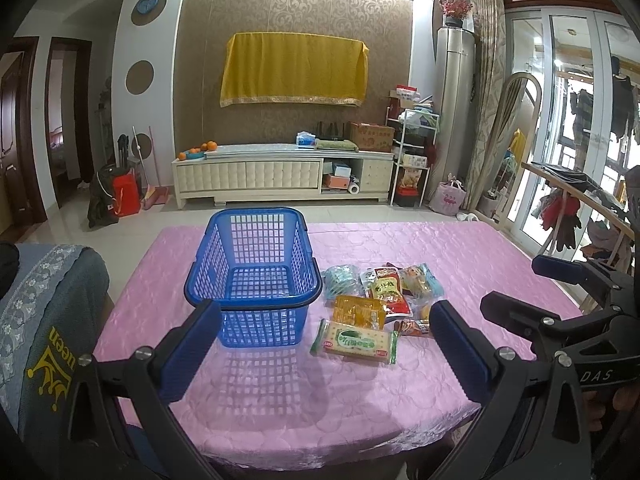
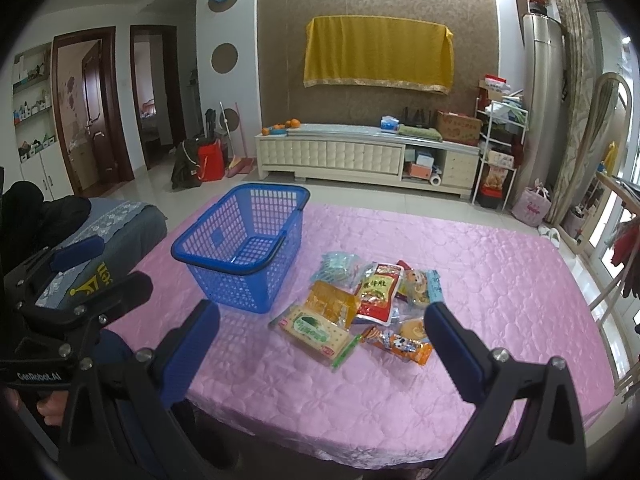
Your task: Organize snacks
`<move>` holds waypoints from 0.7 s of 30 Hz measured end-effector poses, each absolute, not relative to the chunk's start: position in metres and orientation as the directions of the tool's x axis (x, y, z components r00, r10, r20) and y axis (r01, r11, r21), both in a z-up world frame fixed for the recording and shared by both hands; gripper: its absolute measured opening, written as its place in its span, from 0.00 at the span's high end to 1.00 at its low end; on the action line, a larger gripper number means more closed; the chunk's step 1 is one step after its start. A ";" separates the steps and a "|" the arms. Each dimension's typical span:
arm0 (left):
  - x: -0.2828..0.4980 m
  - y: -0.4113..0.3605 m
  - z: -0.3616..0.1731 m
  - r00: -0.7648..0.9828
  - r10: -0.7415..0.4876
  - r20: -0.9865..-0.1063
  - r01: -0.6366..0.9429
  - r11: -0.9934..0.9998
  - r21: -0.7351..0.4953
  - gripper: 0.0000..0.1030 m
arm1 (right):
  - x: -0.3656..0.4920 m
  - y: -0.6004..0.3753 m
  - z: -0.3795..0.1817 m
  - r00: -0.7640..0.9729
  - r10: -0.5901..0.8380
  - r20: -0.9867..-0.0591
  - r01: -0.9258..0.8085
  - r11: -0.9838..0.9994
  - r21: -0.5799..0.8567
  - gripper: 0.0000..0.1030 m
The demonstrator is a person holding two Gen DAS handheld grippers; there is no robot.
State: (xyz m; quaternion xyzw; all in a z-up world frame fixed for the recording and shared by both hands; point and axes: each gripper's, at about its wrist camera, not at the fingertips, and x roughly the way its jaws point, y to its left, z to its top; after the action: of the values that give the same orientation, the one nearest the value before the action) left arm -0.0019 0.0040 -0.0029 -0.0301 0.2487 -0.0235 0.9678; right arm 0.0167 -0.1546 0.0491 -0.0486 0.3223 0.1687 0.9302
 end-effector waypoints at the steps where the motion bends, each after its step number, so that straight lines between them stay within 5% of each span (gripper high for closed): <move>1: -0.002 0.004 -0.003 0.875 -0.061 -0.480 0.032 0.997 -0.070 0.00 | 0.017 -0.155 0.049 0.734 0.284 -0.617 -0.346 0.938 0.019 0.00; 21: 0.037 -0.017 0.007 0.839 -0.130 -0.529 0.123 0.991 -0.049 0.00 | 0.038 -0.173 0.060 0.754 0.259 -0.603 -0.326 0.945 -0.002 0.00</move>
State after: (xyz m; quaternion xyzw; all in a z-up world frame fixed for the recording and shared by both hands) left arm 0.0366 -0.0166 0.0074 -0.0068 0.2761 -0.0660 0.9588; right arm 0.0383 -0.1730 0.0604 -0.0533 0.3138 0.1563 0.9350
